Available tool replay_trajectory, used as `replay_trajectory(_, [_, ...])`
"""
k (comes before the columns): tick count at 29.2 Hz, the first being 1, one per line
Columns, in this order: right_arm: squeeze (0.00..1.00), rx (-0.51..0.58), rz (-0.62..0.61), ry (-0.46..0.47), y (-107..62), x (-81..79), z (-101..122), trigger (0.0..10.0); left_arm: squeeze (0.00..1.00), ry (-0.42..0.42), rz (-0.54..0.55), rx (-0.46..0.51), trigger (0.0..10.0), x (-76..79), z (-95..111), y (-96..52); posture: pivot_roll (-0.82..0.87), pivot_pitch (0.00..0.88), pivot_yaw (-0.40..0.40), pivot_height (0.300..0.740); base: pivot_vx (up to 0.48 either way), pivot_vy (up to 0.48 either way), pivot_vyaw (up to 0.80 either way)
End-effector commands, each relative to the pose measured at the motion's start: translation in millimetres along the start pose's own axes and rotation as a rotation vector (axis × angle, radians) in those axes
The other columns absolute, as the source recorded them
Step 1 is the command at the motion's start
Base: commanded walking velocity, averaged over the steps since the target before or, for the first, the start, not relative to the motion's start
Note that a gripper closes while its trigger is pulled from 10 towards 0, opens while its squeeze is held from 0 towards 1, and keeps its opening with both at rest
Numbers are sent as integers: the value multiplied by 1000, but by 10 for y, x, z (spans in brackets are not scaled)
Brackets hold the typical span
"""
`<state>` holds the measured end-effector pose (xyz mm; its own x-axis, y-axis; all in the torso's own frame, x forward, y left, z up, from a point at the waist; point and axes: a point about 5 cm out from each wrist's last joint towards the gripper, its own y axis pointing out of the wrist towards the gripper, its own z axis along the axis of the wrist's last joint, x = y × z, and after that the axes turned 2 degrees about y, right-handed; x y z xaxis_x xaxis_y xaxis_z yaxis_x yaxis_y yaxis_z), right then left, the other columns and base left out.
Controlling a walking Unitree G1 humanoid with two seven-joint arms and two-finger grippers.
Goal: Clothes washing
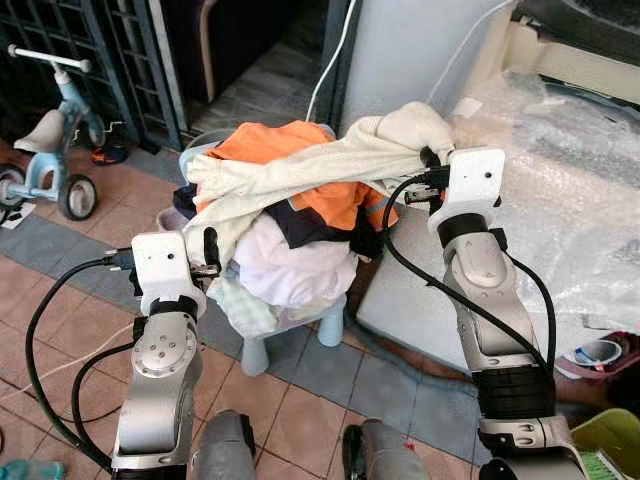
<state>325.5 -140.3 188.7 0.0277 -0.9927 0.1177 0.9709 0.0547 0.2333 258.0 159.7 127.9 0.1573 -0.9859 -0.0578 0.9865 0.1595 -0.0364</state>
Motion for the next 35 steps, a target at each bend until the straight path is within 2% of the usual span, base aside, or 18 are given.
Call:
replay_trajectory(1, [0, 32, -25, -5, 18, 63, 77, 10000, 0, -11, -19, 2, 10000, 26, -4, -19, 69, 100, -58, 695, 0, -364, -769])
replay_trajectory(14, [0, 48, -8, -13, 28, 19, 100, 10000, 0, -14, -27, -1, 10000, 27, -13, 0, 62, 106, -50, 695, 0, -338, 0])
replay_trajectory(17, [0, 81, 6, 16, 31, 14, 157, 10000, 0, -21, -24, -2, 10000, 35, -13, 3, 63, 104, -49, 700, 0, 0, 0])
replay_trajectory(23, [0, 100, 13, 46, 80, -5, 224, 10000, 0, -24, -24, -2, 10000, 38, -19, 11, 63, 99, -46, 740, 0, 0, 0])
replay_trajectory(35, [0, 100, 13, 46, 80, -5, 224, 10000, 0, -24, -24, -2, 10000, 38, -19, 11, 63, 99, -46, 740, 0, 0, 0])
